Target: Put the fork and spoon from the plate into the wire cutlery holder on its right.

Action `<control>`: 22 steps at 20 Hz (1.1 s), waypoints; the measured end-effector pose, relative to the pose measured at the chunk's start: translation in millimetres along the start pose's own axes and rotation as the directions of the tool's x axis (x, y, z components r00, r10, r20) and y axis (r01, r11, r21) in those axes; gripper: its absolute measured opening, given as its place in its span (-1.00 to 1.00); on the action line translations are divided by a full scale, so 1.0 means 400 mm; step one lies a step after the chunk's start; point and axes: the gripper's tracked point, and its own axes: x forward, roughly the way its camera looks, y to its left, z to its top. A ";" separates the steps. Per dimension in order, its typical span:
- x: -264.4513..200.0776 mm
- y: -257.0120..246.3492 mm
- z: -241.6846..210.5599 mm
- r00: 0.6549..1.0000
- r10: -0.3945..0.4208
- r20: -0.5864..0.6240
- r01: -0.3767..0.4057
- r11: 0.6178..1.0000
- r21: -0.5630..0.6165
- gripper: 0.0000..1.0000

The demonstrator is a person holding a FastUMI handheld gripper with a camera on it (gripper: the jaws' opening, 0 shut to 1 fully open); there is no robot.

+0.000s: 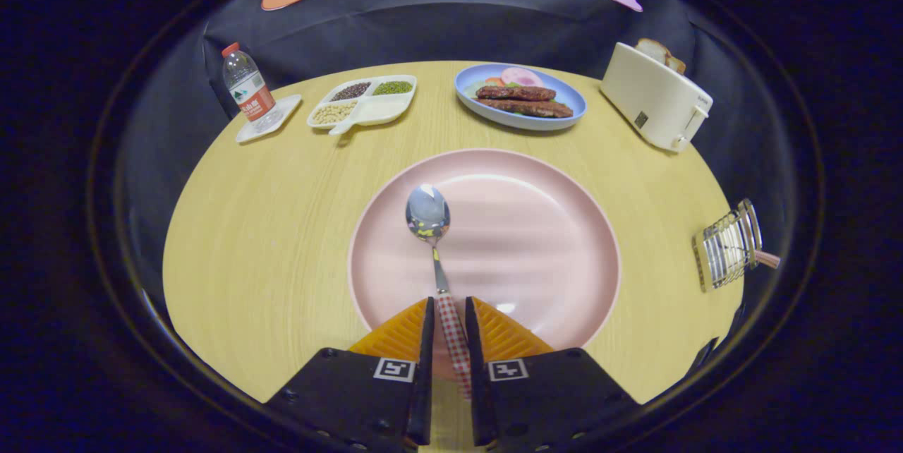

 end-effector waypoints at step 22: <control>-0.292 -0.213 0.068 0.999 0.026 0.033 -0.025 0.999 -0.020 -0.86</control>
